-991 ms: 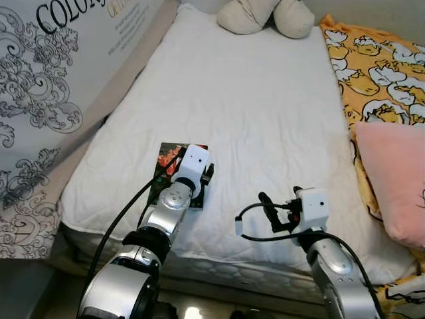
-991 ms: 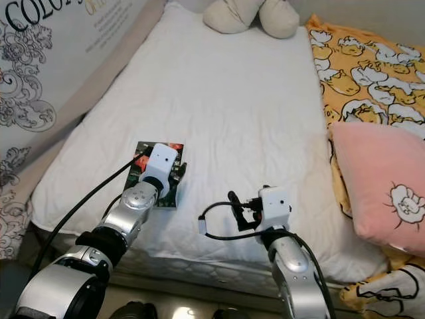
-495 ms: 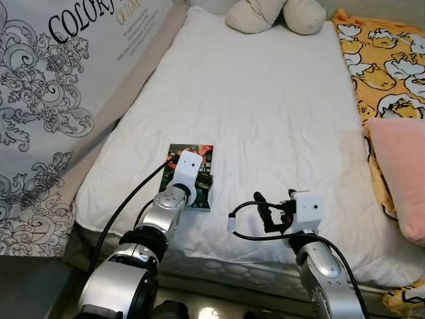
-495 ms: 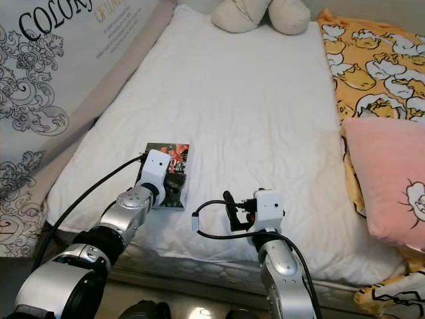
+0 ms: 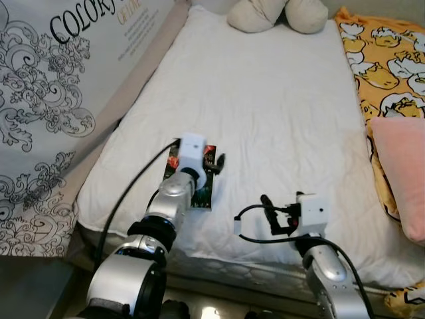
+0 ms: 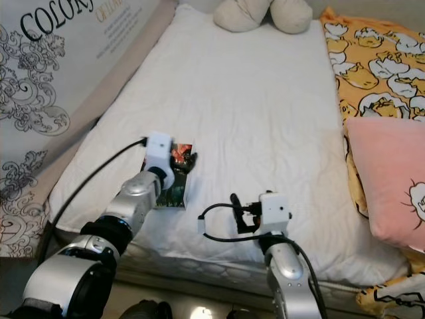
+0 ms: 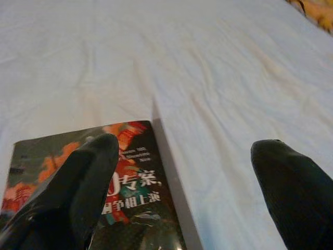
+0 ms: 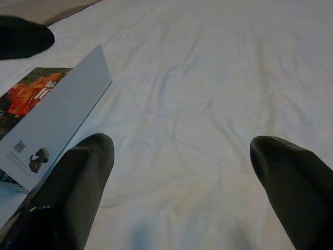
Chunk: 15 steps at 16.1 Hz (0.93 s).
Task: Clean up the room
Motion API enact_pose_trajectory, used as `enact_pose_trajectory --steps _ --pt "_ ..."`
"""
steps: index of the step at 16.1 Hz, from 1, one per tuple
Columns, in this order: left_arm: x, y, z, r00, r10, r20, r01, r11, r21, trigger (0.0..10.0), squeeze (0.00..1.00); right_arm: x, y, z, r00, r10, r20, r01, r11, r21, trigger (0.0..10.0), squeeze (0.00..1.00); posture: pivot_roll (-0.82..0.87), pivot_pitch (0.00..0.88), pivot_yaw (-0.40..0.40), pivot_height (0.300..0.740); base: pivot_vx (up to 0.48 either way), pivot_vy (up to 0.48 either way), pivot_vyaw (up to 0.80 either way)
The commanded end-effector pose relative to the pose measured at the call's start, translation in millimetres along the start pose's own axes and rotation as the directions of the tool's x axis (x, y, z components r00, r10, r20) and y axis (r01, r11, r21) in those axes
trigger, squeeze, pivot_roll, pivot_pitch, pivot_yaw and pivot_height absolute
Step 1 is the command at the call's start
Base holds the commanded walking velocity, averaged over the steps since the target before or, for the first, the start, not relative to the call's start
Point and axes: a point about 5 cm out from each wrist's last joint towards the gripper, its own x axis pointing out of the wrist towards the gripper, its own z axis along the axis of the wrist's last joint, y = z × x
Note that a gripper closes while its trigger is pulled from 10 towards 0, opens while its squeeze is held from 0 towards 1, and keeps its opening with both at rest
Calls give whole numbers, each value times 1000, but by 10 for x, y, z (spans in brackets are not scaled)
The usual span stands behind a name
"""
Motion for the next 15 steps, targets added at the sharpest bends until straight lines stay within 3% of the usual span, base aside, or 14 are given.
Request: enact_pose_trajectory --steps 1,4,7,9,13,14,15 --pt "-11 -71 -117 999 -13 -52 15 999 51 10000 0 7 -19 18 1000 0 3 0 1000 -9 10000 0 -68 71 17 740 0 0 0" --pt "-33 -200 -303 990 -26 -135 43 992 122 10000 0 32 -6 23 1000 15 -1 -15 1000 -23 10000 0 -60 75 7 740 0 0 0" --pt "-52 -240 -401 986 -2 -168 14 998 69 10000 0 35 6 11 1000 24 -8 -25 999 -28 10000 0 -62 77 5 740 0 0 0" --pt "-88 -164 -500 975 75 -211 -63 996 61 10000 0 32 8 -2 1000 26 -15 -27 999 -32 10000 0 -66 77 7 740 0 0 0" --pt "-125 -170 -601 966 67 -251 -51 996 72 9569 0 28 8 -18 999 29 -24 -29 999 -37 10000 0 -71 69 8 740 0 0 0" --pt "-131 -193 -625 963 48 -264 -32 997 64 1294 0 39 1 -16 999 29 -24 -30 999 -40 10000 0 -71 64 7 740 0 0 0" --pt "-132 -202 -631 963 41 -267 -24 998 65 0 0 44 -1 -14 999 29 -24 -30 999 -41 10000 0 -71 64 7 740 0 0 0"
